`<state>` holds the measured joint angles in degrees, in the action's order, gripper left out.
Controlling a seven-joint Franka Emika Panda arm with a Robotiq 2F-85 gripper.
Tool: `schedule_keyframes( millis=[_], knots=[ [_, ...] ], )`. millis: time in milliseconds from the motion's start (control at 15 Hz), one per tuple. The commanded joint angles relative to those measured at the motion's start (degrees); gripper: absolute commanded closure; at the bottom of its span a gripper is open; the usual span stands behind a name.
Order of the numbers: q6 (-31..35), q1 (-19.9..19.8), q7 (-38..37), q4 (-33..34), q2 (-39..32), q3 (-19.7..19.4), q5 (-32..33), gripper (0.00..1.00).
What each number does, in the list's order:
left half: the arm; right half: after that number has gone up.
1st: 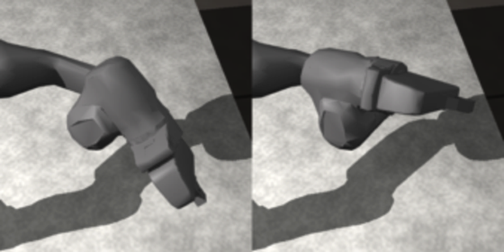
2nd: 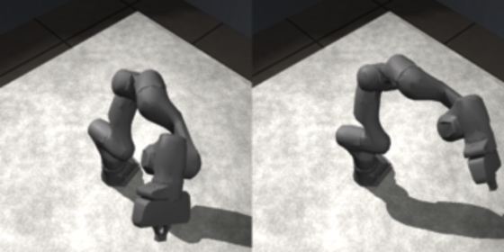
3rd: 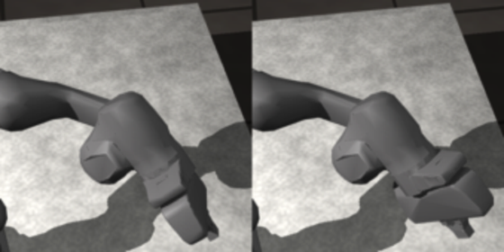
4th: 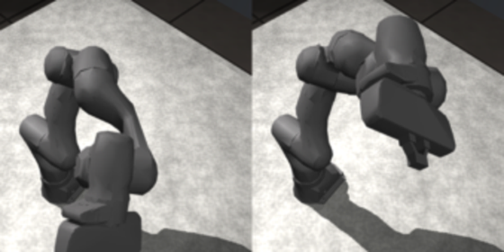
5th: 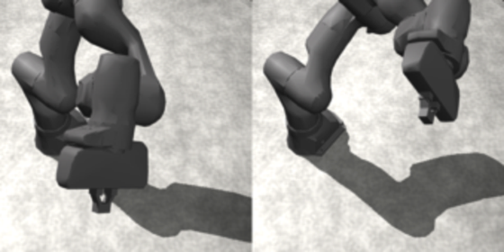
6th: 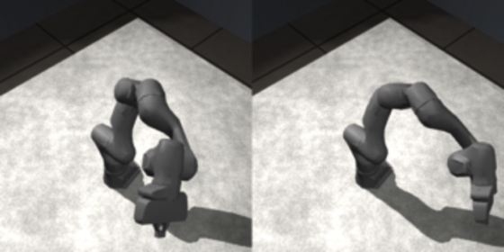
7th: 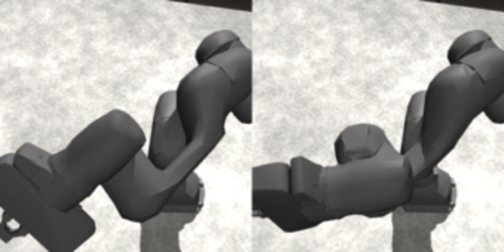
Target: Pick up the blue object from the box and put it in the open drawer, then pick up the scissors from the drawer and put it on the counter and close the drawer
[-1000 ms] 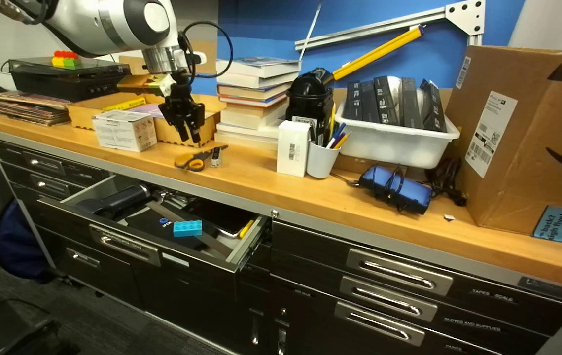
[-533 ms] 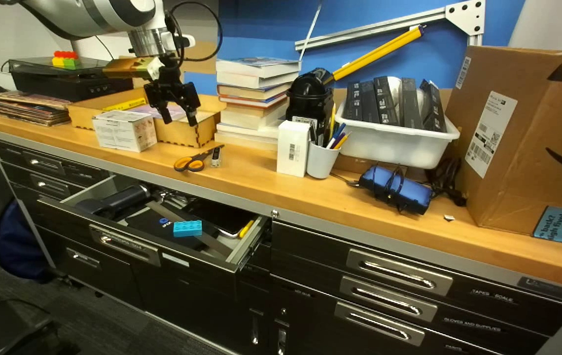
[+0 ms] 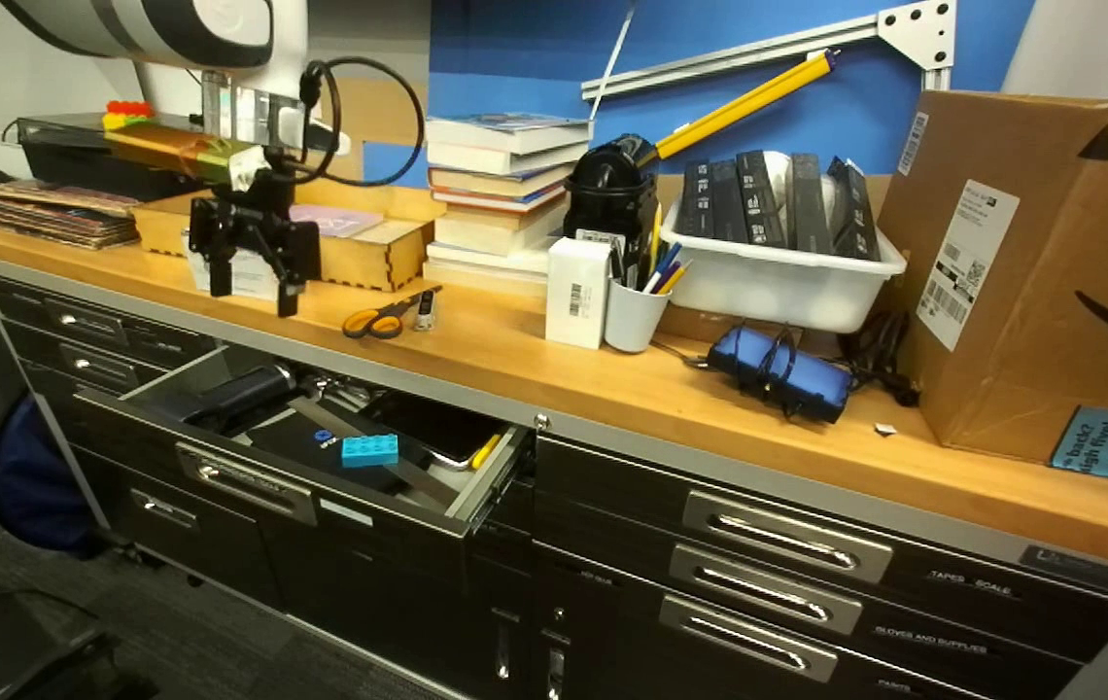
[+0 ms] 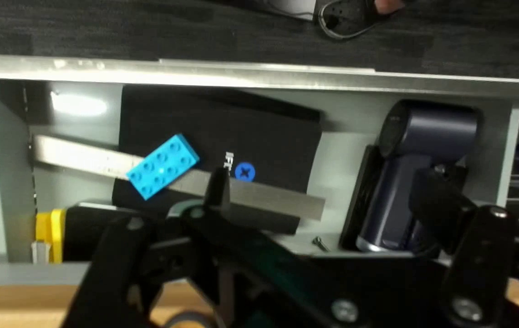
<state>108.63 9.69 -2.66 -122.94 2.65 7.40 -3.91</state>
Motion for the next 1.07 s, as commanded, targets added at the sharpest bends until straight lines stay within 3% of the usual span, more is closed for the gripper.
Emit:
schedule_keyframes(
  millis=[0, 267, 667, 1000],
  knots=[
    [4.0, -1.1, 0.0, -7.8, -0.5, -0.1, -0.3, 0.0],
    [7.7, -0.8, -5.9, -11.4, -6.9, 0.3, 3.2, 0.0],
    [8.8, -0.2, -10.1, -10.9, -13.7, -0.1, 4.8, 0.0],
    [17.6, 2.4, -23.2, -10.1, -16.0, -0.8, 12.0, 0.0]
  ],
)
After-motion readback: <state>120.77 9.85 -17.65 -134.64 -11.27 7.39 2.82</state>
